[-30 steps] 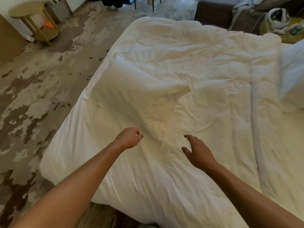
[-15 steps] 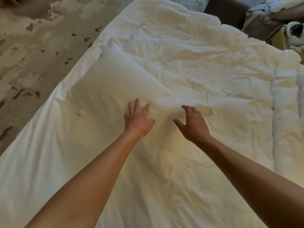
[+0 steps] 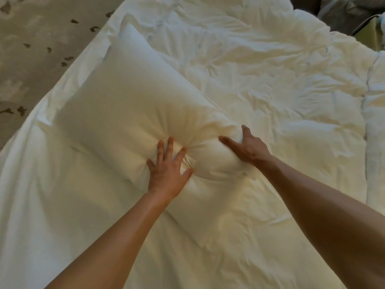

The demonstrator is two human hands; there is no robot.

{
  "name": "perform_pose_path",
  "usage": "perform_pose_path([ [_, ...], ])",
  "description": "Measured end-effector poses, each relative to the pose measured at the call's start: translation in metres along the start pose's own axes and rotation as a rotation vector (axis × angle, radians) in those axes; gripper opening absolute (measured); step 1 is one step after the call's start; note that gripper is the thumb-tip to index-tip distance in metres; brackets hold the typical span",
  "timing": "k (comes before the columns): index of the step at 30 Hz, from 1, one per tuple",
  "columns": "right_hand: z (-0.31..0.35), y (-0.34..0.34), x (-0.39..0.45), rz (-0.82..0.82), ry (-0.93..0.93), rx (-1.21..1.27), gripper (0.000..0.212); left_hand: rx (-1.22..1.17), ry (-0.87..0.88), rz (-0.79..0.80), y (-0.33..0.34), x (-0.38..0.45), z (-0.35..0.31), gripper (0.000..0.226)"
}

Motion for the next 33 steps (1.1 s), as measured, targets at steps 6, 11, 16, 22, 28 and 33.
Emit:
perform_pose_path([
  [6,0.001,0.008,-0.048,-0.147,-0.058,0.099,0.097,0.015,-0.006,0.043,0.003,-0.010,0.011,0.073],
  [11,0.015,0.009,-0.112,-0.195,-0.103,0.171,0.072,-0.040,-0.003,0.144,-0.015,-0.043,0.020,0.089],
  [16,0.028,0.003,-0.192,-0.130,-0.177,0.266,0.052,-0.280,0.002,0.224,-0.052,-0.096,0.028,0.097],
  [22,0.018,-0.029,-0.301,-0.114,-0.271,0.118,0.043,-0.233,-0.009,0.014,-0.128,-0.161,0.004,0.071],
  [28,-0.099,-0.063,-0.428,-0.100,-0.261,-0.104,0.039,0.003,0.346,-0.082,-0.166,-0.233,-0.118,0.098],
  [33,-0.216,-0.093,-0.541,-0.110,-0.235,-0.268,0.037,0.211,0.741,0.171,-0.118,-0.322,-0.255,0.099],
])
Point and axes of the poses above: each hand's wrist, its own x-axis towards the middle knuckle, its own y-axis out of the palm, z = x × y, the point moved 8 cm from there along x, towards the middle knuckle, and after that the axes turned 10 degrees about x, right-handed, at the moved point
